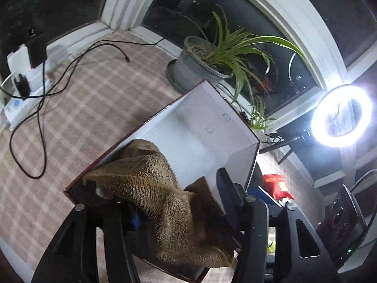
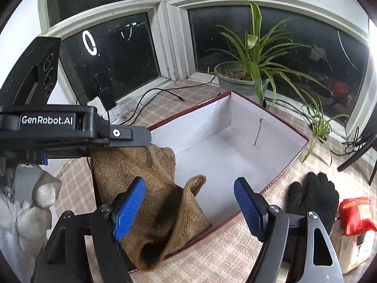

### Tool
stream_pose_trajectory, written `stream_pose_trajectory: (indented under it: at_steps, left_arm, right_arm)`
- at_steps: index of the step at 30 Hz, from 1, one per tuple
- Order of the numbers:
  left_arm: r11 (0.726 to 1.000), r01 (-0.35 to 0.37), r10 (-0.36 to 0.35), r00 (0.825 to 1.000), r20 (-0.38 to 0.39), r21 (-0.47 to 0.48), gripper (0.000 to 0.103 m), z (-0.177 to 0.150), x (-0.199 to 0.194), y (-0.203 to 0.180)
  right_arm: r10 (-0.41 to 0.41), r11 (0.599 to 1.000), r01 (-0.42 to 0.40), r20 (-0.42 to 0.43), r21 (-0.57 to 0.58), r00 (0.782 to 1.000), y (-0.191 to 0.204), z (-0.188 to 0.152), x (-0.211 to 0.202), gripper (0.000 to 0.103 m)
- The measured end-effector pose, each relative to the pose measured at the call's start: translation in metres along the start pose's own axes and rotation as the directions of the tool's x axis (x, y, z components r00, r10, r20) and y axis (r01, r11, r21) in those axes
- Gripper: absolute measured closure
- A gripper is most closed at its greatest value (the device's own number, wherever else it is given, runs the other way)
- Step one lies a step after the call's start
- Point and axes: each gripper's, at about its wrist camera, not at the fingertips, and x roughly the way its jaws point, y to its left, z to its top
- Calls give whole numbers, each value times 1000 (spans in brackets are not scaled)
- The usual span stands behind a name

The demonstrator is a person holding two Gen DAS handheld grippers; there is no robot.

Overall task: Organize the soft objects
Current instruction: 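Lower the towel into the box and open the right tool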

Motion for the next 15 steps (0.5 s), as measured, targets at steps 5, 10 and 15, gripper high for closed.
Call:
stream_pose_trajectory:
  at_steps: [5,10,15]
  left_arm:
    - [999,-16,17,999,-29,29,44,6,-4,-3]
    - [999,-8,11,999,-53,48,36,9,-19,-3]
    - [999,-3,4,999,-44,37,36,5,-36,-1]
  right_arm:
    - [17,999,-18,14,47,1000,-12,-5,-11,28]
    - [15,997,-18,41,71,999,-22,-8,-26,28]
    - [6,997,-11,65,80,998,-33,-13,-42,28]
